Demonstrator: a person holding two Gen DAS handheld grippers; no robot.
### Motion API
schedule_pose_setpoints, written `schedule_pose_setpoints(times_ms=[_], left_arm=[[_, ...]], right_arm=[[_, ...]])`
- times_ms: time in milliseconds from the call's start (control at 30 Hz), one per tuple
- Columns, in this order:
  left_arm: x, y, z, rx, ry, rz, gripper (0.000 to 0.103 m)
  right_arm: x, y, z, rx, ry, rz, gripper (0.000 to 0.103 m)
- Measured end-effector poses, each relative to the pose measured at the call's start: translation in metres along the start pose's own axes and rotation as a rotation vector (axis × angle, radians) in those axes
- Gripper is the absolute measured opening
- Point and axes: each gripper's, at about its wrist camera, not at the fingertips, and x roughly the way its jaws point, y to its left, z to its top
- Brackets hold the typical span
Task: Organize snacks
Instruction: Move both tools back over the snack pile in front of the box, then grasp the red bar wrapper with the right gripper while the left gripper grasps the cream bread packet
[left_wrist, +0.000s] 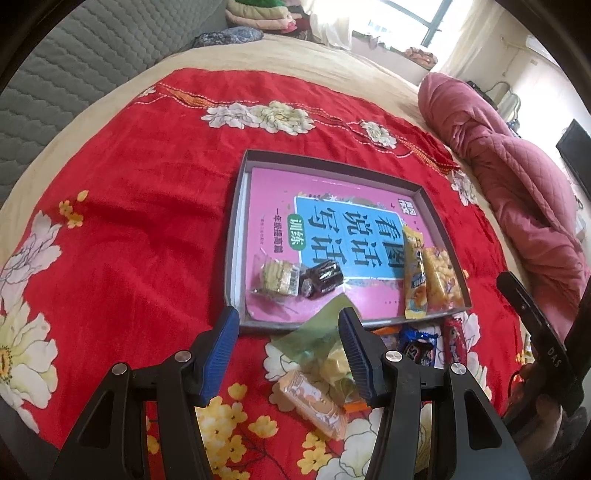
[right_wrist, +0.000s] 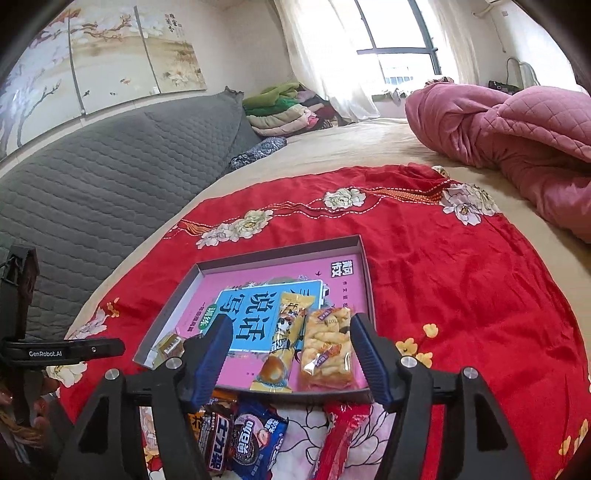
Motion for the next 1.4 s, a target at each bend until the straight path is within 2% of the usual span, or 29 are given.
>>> schedule_pose_setpoints(times_ms=[533, 733, 1400], left_arm=[[0.005, 0.004, -0.017, 0.001, 0.049, -0.010, 0.058], [0.014, 0.005, -0.026, -0.015, 0.094, -0.035, 0.058], [0.029, 0.012, -0.044, -0.067, 0.184, -0.072, 0.058]], right_arm=[[-0.013, -0.001, -0.015, 0.016, 0.021, -0.040, 0.069], [-0.016, -0.001, -0.019, 0.022, 0.035, -0.051, 0.069], [-0.012, 0.001, -0.039, 0.032, 0.136, -0.071, 0.069]])
